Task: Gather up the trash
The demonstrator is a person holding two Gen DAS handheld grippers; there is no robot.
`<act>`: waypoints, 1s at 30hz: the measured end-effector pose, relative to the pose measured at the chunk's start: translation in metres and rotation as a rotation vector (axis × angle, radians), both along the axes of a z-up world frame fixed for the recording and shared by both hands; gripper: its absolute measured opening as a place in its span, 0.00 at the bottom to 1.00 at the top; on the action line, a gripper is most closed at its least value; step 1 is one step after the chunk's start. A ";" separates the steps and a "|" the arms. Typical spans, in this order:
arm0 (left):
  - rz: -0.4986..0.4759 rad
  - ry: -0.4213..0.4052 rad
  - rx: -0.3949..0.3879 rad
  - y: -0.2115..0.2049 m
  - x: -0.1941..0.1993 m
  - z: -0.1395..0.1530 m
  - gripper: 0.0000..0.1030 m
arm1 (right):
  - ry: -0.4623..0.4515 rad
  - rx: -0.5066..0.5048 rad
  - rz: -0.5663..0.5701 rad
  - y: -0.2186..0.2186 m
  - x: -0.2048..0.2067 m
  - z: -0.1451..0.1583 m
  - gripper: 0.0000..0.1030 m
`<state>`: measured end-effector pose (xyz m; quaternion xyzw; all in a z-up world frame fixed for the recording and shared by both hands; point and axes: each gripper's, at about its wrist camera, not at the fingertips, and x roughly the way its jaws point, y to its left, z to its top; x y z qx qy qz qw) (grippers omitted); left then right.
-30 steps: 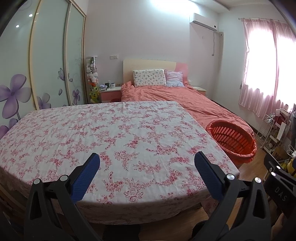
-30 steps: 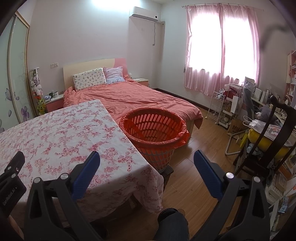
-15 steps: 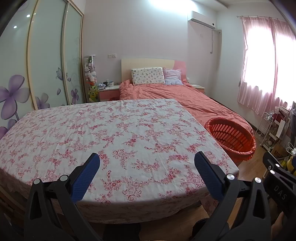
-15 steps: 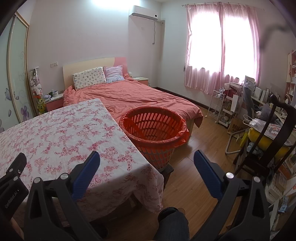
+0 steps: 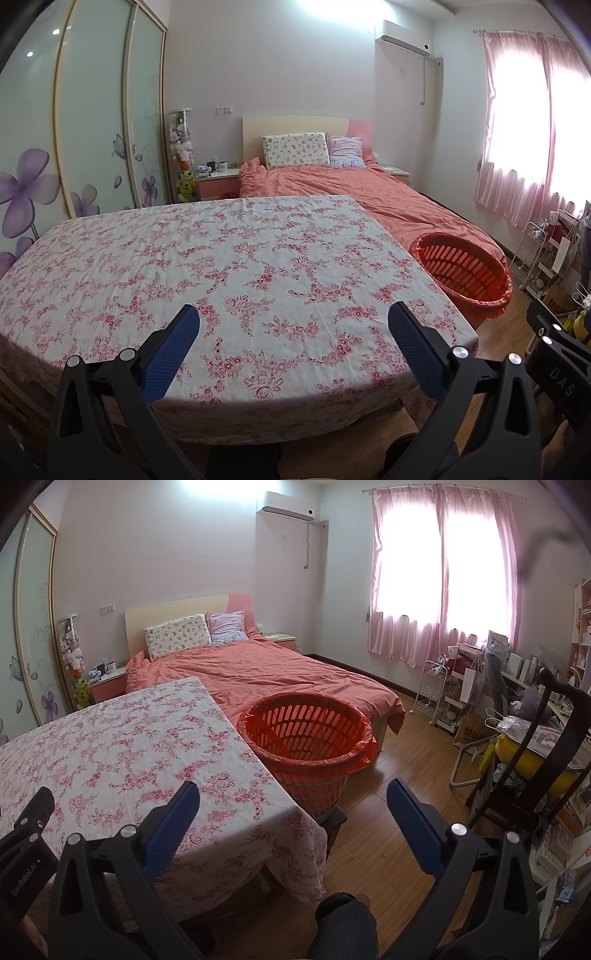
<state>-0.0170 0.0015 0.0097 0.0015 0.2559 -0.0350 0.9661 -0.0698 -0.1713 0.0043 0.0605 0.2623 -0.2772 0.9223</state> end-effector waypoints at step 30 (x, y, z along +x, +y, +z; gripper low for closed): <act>0.006 0.008 0.003 0.002 -0.002 -0.003 0.98 | -0.001 0.002 -0.001 0.000 0.000 0.000 0.96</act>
